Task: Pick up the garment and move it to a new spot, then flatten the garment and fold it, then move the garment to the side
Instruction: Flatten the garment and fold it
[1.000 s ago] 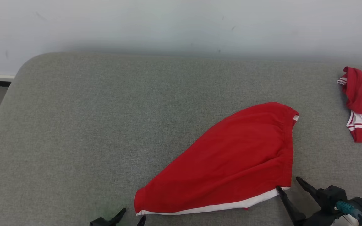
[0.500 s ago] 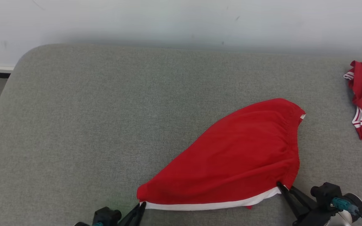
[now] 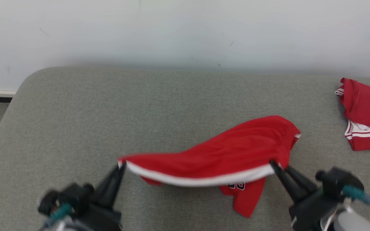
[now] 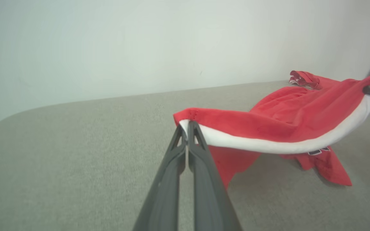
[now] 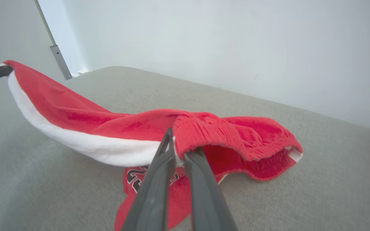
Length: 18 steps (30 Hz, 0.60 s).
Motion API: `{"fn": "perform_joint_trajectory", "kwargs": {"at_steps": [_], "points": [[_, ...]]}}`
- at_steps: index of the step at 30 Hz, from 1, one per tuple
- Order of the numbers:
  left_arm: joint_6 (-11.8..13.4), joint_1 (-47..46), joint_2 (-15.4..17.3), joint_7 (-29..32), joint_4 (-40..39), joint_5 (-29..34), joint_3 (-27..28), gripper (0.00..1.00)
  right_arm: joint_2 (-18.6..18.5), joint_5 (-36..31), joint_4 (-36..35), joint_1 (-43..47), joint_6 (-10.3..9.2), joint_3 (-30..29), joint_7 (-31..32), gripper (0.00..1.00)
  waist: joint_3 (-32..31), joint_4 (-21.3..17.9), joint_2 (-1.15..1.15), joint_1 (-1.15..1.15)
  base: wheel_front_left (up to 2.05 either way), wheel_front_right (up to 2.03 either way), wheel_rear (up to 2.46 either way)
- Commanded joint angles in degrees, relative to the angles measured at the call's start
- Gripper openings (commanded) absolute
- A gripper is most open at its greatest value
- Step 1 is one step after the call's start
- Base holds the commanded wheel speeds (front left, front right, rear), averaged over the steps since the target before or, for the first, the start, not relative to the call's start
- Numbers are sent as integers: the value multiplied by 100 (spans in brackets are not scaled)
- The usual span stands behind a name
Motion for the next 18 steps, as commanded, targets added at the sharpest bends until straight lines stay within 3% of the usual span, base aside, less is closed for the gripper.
{"fn": "perform_joint_trajectory", "kwargs": {"at_steps": [1,9,18], "points": [[6,-256,93,4,-72,28,25,0,-51,53,-81,-174,-11,-29,49,0,-13,-37,0,1,0,0,0],[6,-2562,672,685,-405,-381,-73,0,9,396,-330,-2085,-11,-243,676,0,699,-247,0,1,0,0,0],[7,-5862,1152,1148,183,-878,-385,0,451,826,422,-5236,-11,-509,1337,0,2255,-462,0,1,0,0,0]]}}
